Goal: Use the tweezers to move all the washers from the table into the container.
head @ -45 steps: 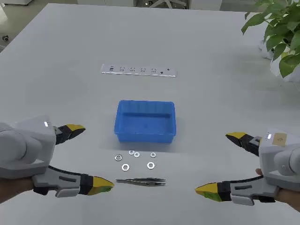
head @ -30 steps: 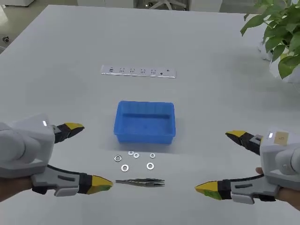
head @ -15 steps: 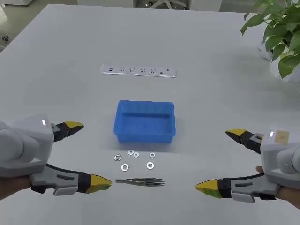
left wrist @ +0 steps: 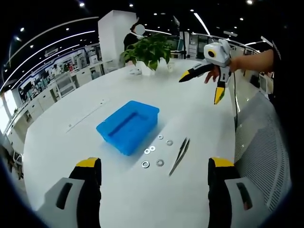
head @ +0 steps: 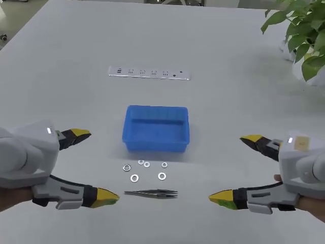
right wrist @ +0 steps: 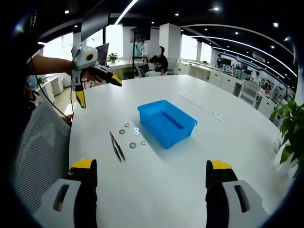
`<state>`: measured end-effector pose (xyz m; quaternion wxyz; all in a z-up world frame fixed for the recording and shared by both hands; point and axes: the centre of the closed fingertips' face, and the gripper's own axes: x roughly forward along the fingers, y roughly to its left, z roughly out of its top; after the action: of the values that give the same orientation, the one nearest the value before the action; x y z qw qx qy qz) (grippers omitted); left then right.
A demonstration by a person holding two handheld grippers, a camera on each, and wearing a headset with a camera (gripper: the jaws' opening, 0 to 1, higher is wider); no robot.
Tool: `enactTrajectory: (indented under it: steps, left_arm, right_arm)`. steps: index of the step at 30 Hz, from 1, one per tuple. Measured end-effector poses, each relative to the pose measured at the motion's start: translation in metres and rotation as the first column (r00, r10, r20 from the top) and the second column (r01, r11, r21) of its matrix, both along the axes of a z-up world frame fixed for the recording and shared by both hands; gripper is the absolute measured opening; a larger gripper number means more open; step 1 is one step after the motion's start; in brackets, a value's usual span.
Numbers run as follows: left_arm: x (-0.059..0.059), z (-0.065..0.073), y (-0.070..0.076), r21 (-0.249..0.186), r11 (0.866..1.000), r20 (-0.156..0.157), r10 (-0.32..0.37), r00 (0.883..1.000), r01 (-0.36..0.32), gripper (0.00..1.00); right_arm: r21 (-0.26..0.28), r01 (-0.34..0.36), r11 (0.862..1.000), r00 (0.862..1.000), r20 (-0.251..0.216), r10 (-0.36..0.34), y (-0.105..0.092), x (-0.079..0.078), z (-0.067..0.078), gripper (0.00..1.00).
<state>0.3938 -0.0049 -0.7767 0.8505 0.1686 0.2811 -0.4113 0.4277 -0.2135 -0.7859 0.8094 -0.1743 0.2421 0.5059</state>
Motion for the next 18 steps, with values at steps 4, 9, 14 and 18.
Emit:
enactTrajectory:
  steps: [4,9,14,18]
  left_arm:
    - [0.000,-0.002,-0.001,0.010,1.000,0.001,-0.013,1.000,0.013,0.99]
    - [0.000,-0.006,-0.002,0.035,0.999,0.000,-0.036,0.999,0.036,0.97]
    - [0.001,-0.012,-0.005,0.061,0.996,-0.003,-0.061,0.998,0.061,0.95]
    - [0.001,-0.017,-0.008,0.074,0.994,-0.013,-0.082,0.997,0.082,0.93]
  right_arm:
    - [-0.008,-0.017,1.000,1.000,0.003,0.017,0.002,0.000,-0.001,0.95]
    - [-0.022,-0.048,0.999,0.999,0.015,0.049,0.006,0.000,-0.002,0.93]
    - [-0.037,-0.080,0.996,0.996,0.024,0.081,0.012,0.001,-0.003,0.92]
    - [-0.047,-0.104,0.993,0.994,0.025,0.105,0.016,0.002,-0.006,0.90]
